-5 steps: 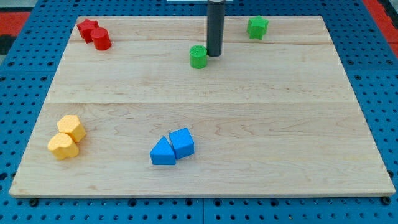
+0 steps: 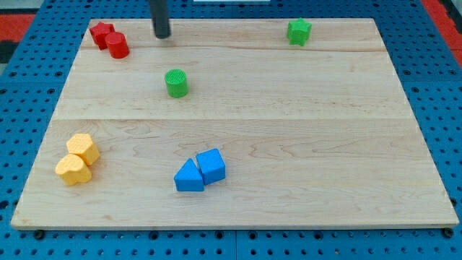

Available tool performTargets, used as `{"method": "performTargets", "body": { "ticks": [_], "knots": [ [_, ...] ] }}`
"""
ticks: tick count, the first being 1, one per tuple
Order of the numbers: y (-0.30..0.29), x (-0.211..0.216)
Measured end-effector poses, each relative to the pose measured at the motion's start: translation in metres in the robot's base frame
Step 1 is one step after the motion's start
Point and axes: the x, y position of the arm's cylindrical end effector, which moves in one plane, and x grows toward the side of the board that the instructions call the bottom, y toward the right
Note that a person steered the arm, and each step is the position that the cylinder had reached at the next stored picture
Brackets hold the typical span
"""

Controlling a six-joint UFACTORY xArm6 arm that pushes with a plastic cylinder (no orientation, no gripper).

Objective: Push the red blocks to the bottom of the board

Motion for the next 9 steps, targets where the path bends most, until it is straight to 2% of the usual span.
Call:
{"method": "performTargets", "body": {
  "ticks": [1, 2, 4, 5, 6, 8, 9],
  "knots": [
    [-0.055, -0.027],
    [-0.075, -0.032],
    [-0.144, -0.013],
    [-0.090, -0.006],
    [-0.064, 0.009],
    [-0.051, 0.046],
    [-0.047, 0.080]
  ]
}}
